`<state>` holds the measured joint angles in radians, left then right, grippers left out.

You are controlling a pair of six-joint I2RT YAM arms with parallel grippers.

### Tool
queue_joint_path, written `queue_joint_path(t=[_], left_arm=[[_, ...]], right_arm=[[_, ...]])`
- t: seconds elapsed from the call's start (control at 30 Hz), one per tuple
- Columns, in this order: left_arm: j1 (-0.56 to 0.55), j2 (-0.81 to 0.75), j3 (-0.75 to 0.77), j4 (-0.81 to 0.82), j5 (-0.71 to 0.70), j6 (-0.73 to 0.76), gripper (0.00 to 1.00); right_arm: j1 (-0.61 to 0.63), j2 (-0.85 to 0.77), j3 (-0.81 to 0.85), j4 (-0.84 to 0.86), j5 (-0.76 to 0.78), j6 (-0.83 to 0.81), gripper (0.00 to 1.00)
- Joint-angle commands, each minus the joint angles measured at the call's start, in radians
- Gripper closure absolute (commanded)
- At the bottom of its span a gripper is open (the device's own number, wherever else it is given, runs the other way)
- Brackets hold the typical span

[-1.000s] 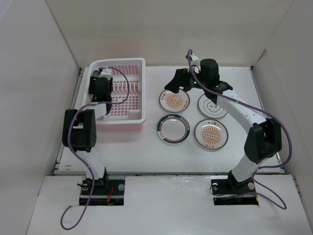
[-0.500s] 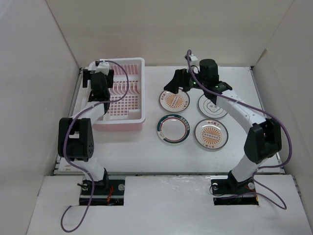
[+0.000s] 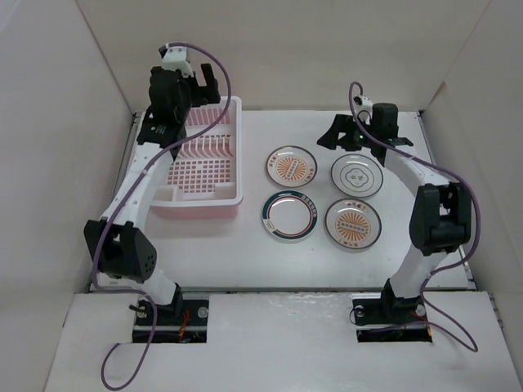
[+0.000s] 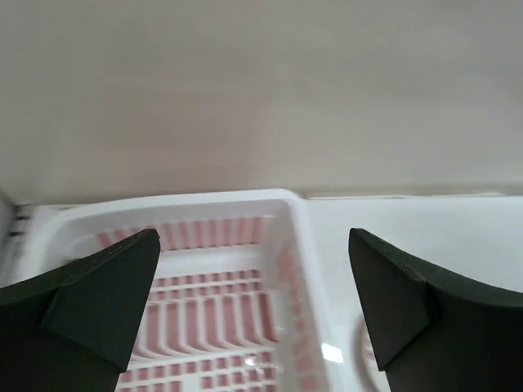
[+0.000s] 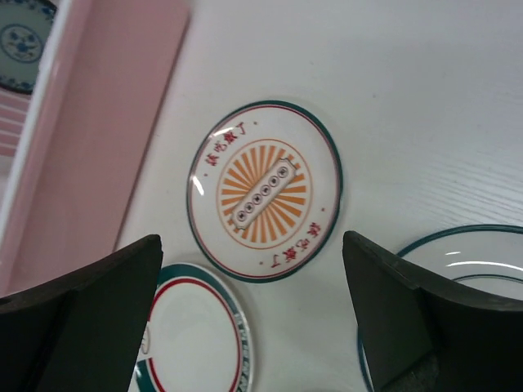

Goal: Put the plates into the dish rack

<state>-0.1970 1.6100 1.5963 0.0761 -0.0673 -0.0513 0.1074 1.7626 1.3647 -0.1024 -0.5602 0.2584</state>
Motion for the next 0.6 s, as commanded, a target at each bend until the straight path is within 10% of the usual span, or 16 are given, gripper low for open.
queue_joint_path(t=[0.0, 0.57], left_arm=[[-0.037, -0.123, -0.041, -0.064, 0.266, -0.179, 0.00], [-0.156, -0.355, -0.173, -0.072, 0.455, -0.298, 0.00]], right_arm=[[-0.034, 0.052, 0.023, 0.012, -0.130, -0.070, 0.05], [0.011, 0.408, 0.382, -0.183, -0.153, -0.131, 0.10]])
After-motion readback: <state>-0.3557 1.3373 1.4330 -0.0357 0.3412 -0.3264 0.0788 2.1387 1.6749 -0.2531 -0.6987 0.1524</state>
